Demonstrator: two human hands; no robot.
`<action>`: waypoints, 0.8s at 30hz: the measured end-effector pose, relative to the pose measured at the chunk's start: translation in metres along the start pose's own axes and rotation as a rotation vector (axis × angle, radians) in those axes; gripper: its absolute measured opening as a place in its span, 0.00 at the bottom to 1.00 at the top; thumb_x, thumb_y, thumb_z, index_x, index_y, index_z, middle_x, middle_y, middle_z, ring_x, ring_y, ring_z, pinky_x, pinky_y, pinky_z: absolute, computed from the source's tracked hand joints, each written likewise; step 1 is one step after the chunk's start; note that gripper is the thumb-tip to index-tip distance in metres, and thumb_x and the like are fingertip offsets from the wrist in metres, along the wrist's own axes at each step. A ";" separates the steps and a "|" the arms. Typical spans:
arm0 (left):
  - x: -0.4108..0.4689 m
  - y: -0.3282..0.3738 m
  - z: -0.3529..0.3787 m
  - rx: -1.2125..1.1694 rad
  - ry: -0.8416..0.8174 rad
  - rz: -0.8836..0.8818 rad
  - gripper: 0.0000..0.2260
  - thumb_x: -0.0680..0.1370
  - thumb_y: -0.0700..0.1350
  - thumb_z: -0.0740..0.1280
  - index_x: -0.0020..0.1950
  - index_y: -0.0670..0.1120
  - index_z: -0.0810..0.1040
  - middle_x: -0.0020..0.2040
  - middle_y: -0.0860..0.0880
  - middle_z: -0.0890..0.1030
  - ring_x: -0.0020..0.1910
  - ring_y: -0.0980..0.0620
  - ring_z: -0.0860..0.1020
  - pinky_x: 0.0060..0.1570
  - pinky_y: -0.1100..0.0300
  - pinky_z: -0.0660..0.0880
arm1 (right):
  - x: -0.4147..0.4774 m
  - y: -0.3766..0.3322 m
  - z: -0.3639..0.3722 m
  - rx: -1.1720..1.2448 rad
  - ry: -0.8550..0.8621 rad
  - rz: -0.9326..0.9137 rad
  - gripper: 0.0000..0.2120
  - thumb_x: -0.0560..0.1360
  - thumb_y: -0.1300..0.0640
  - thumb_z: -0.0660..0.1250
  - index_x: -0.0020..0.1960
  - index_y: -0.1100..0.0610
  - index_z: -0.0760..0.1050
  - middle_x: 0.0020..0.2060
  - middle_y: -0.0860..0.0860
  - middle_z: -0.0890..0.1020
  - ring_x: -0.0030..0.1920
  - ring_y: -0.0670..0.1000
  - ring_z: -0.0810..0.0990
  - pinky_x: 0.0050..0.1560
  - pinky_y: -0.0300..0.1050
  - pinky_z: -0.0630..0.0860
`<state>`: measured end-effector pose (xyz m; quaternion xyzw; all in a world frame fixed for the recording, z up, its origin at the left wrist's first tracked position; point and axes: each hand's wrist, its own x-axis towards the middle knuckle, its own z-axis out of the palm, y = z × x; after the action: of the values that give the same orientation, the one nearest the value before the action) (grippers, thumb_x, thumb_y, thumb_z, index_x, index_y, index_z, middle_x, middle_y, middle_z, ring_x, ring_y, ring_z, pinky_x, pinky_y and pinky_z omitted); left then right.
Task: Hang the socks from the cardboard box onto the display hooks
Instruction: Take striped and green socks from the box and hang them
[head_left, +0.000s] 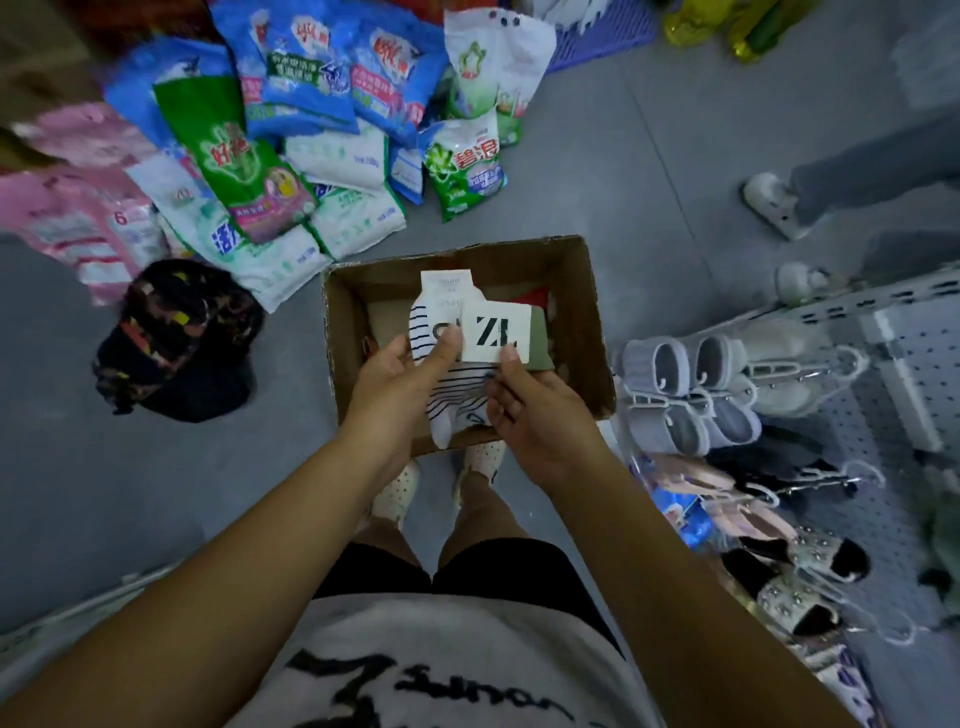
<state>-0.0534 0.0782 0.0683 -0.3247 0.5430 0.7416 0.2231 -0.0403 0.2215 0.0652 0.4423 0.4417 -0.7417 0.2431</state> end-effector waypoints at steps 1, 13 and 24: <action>-0.006 0.003 -0.002 0.029 -0.004 0.020 0.17 0.74 0.48 0.75 0.62 0.46 0.81 0.55 0.46 0.87 0.53 0.46 0.86 0.57 0.46 0.82 | -0.009 0.006 0.002 -0.021 0.016 -0.038 0.14 0.76 0.48 0.72 0.57 0.54 0.79 0.51 0.52 0.87 0.56 0.51 0.84 0.59 0.47 0.80; -0.072 0.032 -0.058 0.405 -0.238 0.234 0.12 0.76 0.39 0.74 0.59 0.43 0.82 0.50 0.49 0.88 0.49 0.52 0.86 0.47 0.60 0.83 | -0.106 0.053 0.000 -0.169 0.326 -0.667 0.11 0.76 0.52 0.73 0.48 0.60 0.83 0.38 0.50 0.85 0.36 0.42 0.81 0.44 0.37 0.79; -0.123 0.021 -0.037 0.616 -0.539 0.256 0.11 0.77 0.44 0.74 0.59 0.49 0.83 0.50 0.48 0.88 0.46 0.49 0.87 0.38 0.55 0.83 | -0.160 0.089 -0.052 -0.420 0.353 -0.849 0.07 0.73 0.55 0.76 0.46 0.57 0.81 0.47 0.51 0.85 0.44 0.39 0.80 0.42 0.31 0.76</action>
<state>0.0256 0.0393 0.1636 0.0324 0.6973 0.6248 0.3498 0.1284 0.2181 0.1540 0.2840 0.7565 -0.5843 -0.0746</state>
